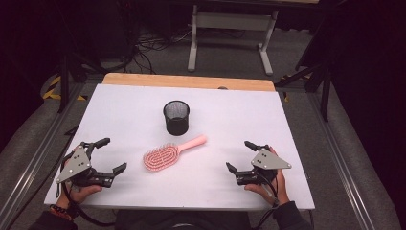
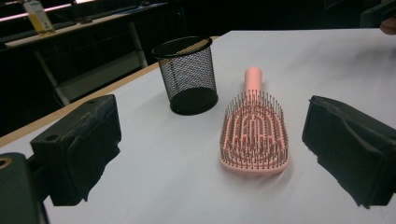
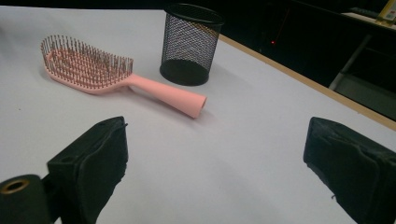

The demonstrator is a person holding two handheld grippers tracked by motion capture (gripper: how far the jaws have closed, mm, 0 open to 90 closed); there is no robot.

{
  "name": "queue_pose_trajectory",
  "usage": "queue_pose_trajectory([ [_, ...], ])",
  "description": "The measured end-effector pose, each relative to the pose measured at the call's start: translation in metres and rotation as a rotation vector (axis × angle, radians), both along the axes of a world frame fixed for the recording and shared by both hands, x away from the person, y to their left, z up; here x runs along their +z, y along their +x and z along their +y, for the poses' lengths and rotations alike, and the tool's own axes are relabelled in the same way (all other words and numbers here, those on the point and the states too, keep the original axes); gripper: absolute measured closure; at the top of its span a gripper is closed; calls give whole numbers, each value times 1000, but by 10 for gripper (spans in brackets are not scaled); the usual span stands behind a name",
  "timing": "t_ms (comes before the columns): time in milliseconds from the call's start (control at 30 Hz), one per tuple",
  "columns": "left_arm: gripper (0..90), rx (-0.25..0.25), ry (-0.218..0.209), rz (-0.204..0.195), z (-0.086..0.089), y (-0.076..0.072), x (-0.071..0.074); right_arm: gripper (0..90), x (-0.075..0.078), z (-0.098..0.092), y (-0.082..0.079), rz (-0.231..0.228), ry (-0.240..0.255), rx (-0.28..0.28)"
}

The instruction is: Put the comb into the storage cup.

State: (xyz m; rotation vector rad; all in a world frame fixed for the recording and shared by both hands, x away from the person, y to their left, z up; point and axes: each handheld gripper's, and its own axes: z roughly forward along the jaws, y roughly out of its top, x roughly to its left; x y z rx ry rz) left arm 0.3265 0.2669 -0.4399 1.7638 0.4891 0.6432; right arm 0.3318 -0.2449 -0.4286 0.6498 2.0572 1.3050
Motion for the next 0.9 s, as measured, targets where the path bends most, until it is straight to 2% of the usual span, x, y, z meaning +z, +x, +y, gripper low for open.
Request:
queue_pose_trajectory([
  [33, 58, 3, 18, -2, 0, 1, 0, 70, 0, 0, 0, 6, 3, 1],
  [167, 55, -6, 21, 12, -1, 2, -2, 70, -2, 0, 3, 26, 10, 7],
  [267, 50, -8, 23, 20, 0, 3, -4, 70, -3, 2, 7, 46, -20, 15],
  [367, 48, -14, 23, 32, 1, 4, -6, 78, 2, 8, 14, 69, -51, 47],
  [433, 48, -18, 33, 31, 0, 4, -6, 81, 8, 14, 18, 86, -68, 87],
  [567, 47, -21, 33, 36, -3, 4, -7, 90, 21, 33, 32, 95, -133, 167],
  [633, 47, -21, 39, 34, -3, 5, -7, 90, 23, 38, 36, 97, -148, 182],
  [700, 47, -22, 39, 39, -4, 5, -8, 91, 29, 54, 47, 117, -209, 229],
  [733, 48, -23, 40, 41, -3, 5, -8, 101, 35, 71, 57, 134, -281, 269],
  [800, 47, -23, 48, 34, -3, 4, -9, 107, 38, 82, 63, 162, -320, 304],
  [833, 48, -23, 48, 34, -3, 4, -9, 107, 38, 82, 63, 162, -320, 304],
  [867, 48, -24, 49, 36, -3, 4, -9, 140, 39, 98, 72, 200, -397, 350],
  [900, 48, -24, 49, 36, -3, 4, -9, 140, 39, 98, 72, 200, -397, 350],
])
